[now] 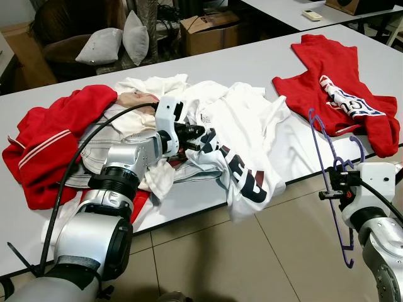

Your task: Hang hanger

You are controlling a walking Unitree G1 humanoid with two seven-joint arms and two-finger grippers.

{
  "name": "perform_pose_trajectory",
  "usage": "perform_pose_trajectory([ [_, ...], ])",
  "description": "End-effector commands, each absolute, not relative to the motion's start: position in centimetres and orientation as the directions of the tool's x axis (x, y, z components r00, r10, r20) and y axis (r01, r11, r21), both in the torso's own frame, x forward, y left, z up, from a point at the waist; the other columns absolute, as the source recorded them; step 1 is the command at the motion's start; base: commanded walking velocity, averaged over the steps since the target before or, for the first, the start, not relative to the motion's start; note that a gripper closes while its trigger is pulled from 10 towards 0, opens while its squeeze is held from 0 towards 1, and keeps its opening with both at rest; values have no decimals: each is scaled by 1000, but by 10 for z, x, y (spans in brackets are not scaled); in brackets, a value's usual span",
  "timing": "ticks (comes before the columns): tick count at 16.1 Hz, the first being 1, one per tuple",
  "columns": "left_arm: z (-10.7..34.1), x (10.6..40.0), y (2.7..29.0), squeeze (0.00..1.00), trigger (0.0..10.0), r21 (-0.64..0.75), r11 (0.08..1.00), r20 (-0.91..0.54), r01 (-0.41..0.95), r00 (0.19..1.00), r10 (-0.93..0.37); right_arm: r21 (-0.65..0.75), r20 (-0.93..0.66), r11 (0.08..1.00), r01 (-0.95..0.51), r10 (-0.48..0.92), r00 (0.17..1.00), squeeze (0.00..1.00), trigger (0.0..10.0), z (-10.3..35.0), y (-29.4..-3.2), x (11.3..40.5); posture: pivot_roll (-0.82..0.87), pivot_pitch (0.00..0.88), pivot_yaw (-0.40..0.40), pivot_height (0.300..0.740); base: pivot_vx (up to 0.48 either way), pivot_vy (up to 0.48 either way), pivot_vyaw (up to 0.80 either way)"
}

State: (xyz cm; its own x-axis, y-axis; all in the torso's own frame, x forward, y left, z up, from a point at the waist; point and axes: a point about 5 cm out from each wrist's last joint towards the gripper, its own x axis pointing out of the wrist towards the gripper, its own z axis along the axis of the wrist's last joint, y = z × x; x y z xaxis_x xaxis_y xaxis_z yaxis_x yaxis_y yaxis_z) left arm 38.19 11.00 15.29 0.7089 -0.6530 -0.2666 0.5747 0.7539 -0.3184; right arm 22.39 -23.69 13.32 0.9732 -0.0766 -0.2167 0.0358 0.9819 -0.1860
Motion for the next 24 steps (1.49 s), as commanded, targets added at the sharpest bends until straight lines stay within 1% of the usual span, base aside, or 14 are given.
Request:
perform_pose_trajectory([
  [1, 167, 387, 110, 0, 0, -315, 756, -211, 574, 734, -645, -188, -209, 982, 26, -66, 976, 0, 10000, 134, -235, 223, 6, 0, 116, 740, 0, 0, 0],
  [2, 178, 390, 108, 0, 0, -322, 750, -157, 577, 749, -644, -187, -209, 982, 26, -65, 976, 0, 10000, 133, -235, 223, 7, 0, 118, 740, 0, 0, 0],
  [4, 220, 401, 109, 0, 0, -335, 753, 9, 566, 801, -598, -174, -185, 985, 17, -50, 981, 0, 10000, 137, -233, 224, 10, 0, 120, 740, 0, 0, 0],
  [6, 244, 407, 119, 0, 0, -333, 781, 86, 528, 842, -532, -143, -140, 989, -48, 27, 990, 0, 10000, 144, -224, 226, 10, 0, 120, 740, 0, 0, 0],
  [7, 262, 412, 129, 0, 0, -329, 810, 136, 486, 873, -469, -129, -110, 983, -132, 118, 987, 0, 10000, 150, -213, 225, 13, 0, 124, 740, 0, 0, 0],
  [9, 287, 415, 139, 0, 0, -331, 826, 205, 457, 889, -410, -97, -67, 964, -249, 244, 968, 0, 10000, 158, -198, 222, 18, 0, 128, 740, 0, 0, 0],
  [11, 298, 416, 144, 0, 0, -291, 853, 224, 434, 897, -380, -76, -11, 901, -428, 428, 903, 0, 10000, 170, -177, 214, 21, 0, 126, 740, 0, 0, 0],
  [12, 299, 417, 145, 0, 0, -285, 862, 222, 418, 904, -365, -63, -3, 876, -478, 479, 878, 0, 10000, 171, -173, 210, 28, 0, 117, 740, 0, 0, 0],
  [13, 298, 417, 146, 0, 0, -285, 866, 219, 410, 908, -358, -53, 0, 867, -495, 496, 868, 0, 10000, 171, -171, 208, 28, 0, 117, 740, 0, 0, 0],
  [17, 294, 419, 148, 0, 0, -246, 895, 203, 372, 923, -328, -21, -17, 771, -637, 637, 771, 0, 10000, 171, -160, 194, 29, 0, 111, 740, 0, 0, 0],
  [19, 295, 419, 144, 0, 0, -245, 892, 209, 380, 919, -334, -2, -93, 711, -703, 700, 708, 0, 10000, 162, -154, 185, 27, 0, 111, 740, 0, 0, 0],
  [20, 296, 419, 144, 0, 0, -241, 892, 210, 381, 918, -336, -6, -140, 700, -714, 706, 694, 0, 10000, 156, -153, 184, 27, 0, 113, 740, 0, 0, 0],
  [22, 300, 419, 144, 0, 0, -224, 892, 212, 393, 913, -349, -22, -241, 732, -681, 657, 714, 0, 10000, 142, -159, 185, 31, 0, 114, 740, 0, 0, 0],
  [24, 300, 419, 145, 0, 0, -212, 893, 210, 398, 911, -356, -43, -290, 762, -647, 610, 737, 0, 10000, 135, -164, 189, 31, 0, 116, 740, 0, 0, 0],
])
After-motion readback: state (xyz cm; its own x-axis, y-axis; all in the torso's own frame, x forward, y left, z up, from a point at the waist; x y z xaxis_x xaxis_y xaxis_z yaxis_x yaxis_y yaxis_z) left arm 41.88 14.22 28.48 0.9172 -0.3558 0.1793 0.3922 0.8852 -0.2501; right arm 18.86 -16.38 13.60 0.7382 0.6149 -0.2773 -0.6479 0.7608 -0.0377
